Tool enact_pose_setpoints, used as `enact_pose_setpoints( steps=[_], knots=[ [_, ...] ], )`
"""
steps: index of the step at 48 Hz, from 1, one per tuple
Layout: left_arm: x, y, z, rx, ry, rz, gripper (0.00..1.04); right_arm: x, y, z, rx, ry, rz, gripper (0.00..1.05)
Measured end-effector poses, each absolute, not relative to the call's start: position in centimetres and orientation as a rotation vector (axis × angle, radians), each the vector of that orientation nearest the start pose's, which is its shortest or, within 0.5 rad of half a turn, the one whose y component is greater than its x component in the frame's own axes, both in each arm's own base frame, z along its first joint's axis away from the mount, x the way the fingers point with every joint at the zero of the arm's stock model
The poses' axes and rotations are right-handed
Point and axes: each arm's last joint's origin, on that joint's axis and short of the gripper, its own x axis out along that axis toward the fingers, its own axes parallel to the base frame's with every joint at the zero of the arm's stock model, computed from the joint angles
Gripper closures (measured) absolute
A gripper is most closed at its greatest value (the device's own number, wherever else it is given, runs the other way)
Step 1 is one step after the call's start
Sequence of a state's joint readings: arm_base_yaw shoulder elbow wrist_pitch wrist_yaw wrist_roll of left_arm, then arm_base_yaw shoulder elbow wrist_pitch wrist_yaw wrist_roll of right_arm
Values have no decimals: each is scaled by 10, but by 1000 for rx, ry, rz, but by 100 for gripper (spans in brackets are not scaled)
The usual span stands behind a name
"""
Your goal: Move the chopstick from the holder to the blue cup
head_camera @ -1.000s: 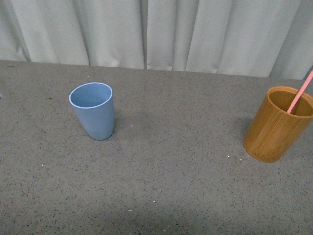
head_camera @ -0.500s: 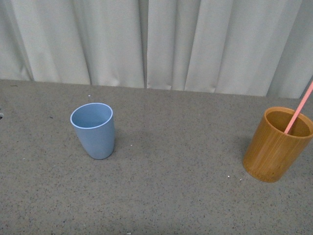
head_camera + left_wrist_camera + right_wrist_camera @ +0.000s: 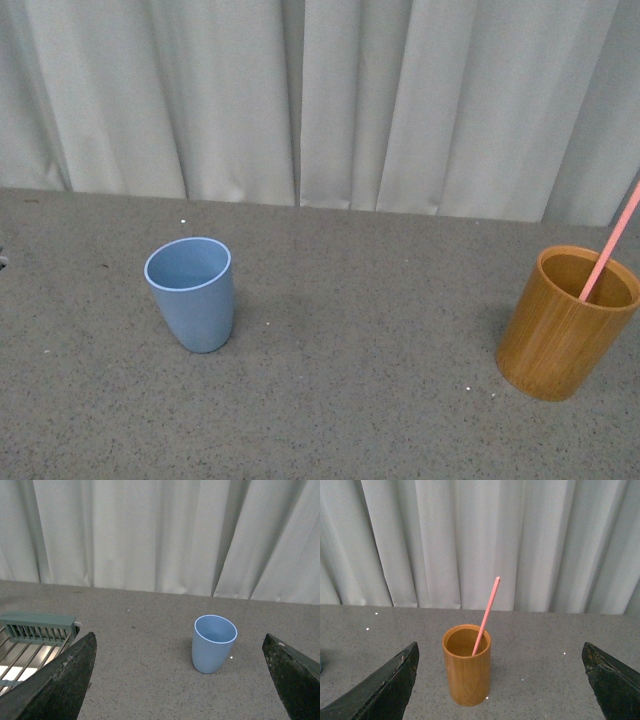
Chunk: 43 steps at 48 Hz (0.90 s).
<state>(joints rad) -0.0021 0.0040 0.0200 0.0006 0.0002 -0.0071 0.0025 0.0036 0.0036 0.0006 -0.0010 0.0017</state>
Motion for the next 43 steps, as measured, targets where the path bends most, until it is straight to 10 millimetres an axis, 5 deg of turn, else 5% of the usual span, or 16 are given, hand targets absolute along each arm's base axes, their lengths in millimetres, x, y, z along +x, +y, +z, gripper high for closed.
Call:
enact_pose_setpoints(
  steps=[43],
  knots=[
    [97, 0, 170, -7, -17, -2, 7, 98, 0, 164, 2, 0, 3, 10]
  ],
)
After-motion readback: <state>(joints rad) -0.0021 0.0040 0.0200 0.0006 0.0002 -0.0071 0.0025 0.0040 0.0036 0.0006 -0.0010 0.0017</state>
